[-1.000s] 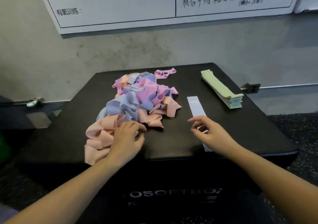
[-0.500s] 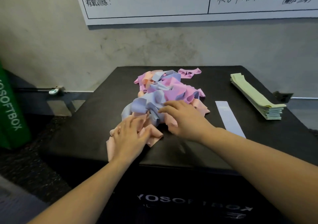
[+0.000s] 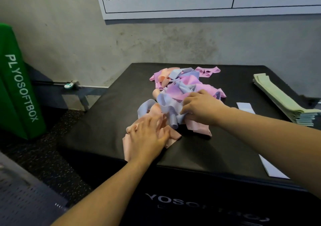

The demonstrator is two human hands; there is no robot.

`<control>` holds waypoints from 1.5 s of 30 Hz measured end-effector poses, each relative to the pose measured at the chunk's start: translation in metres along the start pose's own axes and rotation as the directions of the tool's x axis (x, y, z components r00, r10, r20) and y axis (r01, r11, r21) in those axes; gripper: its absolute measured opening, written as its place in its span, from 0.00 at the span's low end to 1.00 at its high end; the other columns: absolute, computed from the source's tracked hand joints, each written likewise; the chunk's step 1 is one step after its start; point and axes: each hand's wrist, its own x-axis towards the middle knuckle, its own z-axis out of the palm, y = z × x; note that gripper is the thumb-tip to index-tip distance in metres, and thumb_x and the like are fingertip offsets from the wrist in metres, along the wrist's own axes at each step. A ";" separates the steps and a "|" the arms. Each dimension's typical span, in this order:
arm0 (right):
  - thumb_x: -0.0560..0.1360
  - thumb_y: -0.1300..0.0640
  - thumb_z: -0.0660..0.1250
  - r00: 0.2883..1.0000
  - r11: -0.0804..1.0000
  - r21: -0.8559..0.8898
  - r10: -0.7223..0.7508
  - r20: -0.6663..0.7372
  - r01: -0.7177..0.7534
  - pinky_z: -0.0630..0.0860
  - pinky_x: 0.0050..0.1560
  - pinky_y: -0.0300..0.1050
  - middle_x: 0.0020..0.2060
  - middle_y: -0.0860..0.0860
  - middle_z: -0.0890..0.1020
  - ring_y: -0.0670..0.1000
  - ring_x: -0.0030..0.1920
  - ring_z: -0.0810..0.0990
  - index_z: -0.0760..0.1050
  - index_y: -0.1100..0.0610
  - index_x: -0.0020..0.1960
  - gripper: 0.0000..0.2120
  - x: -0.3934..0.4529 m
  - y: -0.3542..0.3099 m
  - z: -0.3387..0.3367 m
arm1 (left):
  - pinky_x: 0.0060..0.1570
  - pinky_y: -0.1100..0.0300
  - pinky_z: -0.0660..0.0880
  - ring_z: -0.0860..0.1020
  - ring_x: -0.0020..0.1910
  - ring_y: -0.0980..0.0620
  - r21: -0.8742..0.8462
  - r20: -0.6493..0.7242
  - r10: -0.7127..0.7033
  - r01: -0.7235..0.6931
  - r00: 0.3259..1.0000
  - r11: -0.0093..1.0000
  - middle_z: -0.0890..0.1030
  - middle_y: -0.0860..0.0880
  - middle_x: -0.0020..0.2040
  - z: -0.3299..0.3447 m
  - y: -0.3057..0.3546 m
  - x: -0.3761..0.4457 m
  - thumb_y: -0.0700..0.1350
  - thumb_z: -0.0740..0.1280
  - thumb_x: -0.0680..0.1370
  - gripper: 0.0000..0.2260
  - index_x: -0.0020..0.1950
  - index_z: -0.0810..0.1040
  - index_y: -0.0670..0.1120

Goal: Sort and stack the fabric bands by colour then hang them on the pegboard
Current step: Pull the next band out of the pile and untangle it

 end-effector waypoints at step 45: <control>0.75 0.48 0.68 0.732 -0.391 0.920 0.625 0.271 -0.007 0.73 0.45 0.54 0.49 0.57 0.79 0.59 0.44 0.77 0.71 0.50 0.54 0.11 -0.150 -0.074 -0.054 | 0.46 0.68 0.78 0.82 0.50 0.60 -0.727 0.411 0.222 0.171 0.884 0.665 0.81 0.55 0.56 -0.095 0.157 -0.036 0.53 0.70 0.79 0.15 0.65 0.74 0.54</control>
